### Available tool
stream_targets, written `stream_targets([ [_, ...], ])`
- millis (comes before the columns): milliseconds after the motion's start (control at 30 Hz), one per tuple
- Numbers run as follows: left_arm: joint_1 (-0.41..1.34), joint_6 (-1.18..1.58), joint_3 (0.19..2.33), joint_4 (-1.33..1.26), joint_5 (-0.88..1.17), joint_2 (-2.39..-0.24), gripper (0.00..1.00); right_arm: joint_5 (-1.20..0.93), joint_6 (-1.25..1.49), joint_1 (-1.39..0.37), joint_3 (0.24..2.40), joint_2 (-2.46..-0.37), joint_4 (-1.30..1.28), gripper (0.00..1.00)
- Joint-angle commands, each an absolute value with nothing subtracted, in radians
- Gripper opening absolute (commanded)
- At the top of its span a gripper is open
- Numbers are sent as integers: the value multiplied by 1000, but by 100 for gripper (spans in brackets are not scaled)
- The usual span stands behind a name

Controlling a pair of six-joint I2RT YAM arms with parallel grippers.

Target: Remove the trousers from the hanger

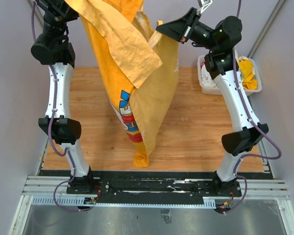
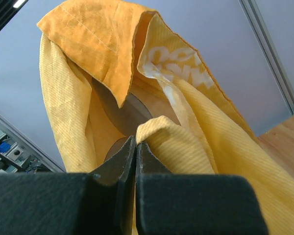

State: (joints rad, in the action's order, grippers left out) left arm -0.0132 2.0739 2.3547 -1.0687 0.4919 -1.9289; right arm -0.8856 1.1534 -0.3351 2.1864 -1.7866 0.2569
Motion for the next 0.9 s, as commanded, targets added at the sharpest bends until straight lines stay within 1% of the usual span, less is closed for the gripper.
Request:
stream_targets([
  [0, -35, 2255, 2399, -1035, 422, -1903, 0, -876, 1164, -366, 2286, -1811, 288, 1],
  [133, -33, 2191, 2422, -976, 439, -1905, 0, -888, 1173, -360, 2287, -1815, 291, 1],
  [233, -16, 2163, 2384, -968, 449, -1895, 0, -883, 1185, -326, 2197, -1758, 331, 1],
  [333, 0, 2172, 2338, -1010, 454, -1893, 0, -875, 1223, -263, 2071, -1689, 409, 1],
  [433, 26, 2164, 2268, -1057, 461, -1882, 0, -879, 1234, -211, 1988, -1636, 433, 1],
  [633, 136, 2084, 2141, -1072, 474, -1872, 0, -886, 1242, -136, 1832, -1553, 473, 1],
  [867, 244, 2077, 2239, -1062, 465, -2011, 0, -911, 1257, -6, 1682, -1453, 500, 0],
])
